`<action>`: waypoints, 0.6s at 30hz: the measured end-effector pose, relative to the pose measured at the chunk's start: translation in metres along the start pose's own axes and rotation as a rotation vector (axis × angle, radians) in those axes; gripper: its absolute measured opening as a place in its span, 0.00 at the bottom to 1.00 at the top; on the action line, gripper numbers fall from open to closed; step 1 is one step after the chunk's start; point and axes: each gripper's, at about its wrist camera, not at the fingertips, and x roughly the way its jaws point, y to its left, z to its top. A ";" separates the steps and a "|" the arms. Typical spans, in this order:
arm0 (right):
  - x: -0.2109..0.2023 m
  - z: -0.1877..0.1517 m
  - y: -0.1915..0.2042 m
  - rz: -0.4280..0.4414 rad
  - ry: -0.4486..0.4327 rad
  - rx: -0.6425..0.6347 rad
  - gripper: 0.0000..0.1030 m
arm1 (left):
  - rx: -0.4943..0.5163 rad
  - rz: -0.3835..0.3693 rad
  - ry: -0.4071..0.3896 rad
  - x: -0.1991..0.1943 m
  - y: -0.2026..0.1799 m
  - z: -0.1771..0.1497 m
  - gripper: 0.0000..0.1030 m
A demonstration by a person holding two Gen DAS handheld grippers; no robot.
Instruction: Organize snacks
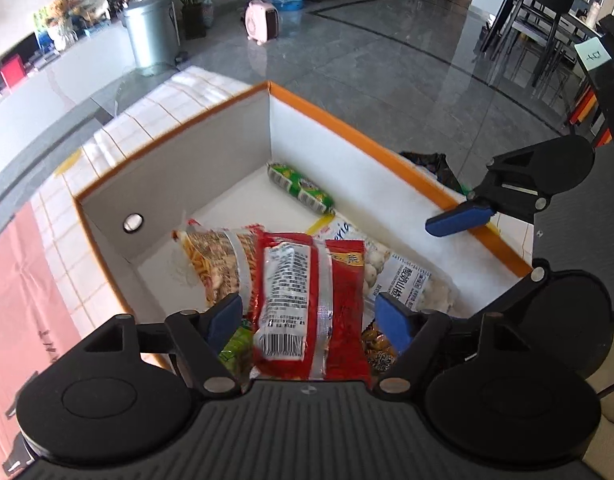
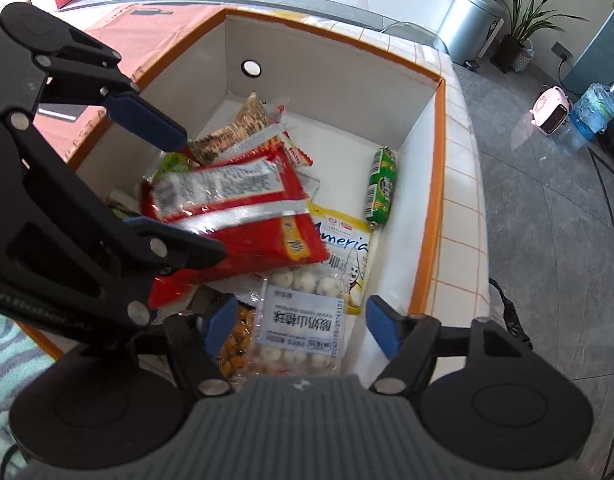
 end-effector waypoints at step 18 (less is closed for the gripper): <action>-0.128 -0.014 0.035 0.025 -0.271 0.197 0.78 | -0.116 0.199 -0.237 -0.135 0.003 -0.035 0.86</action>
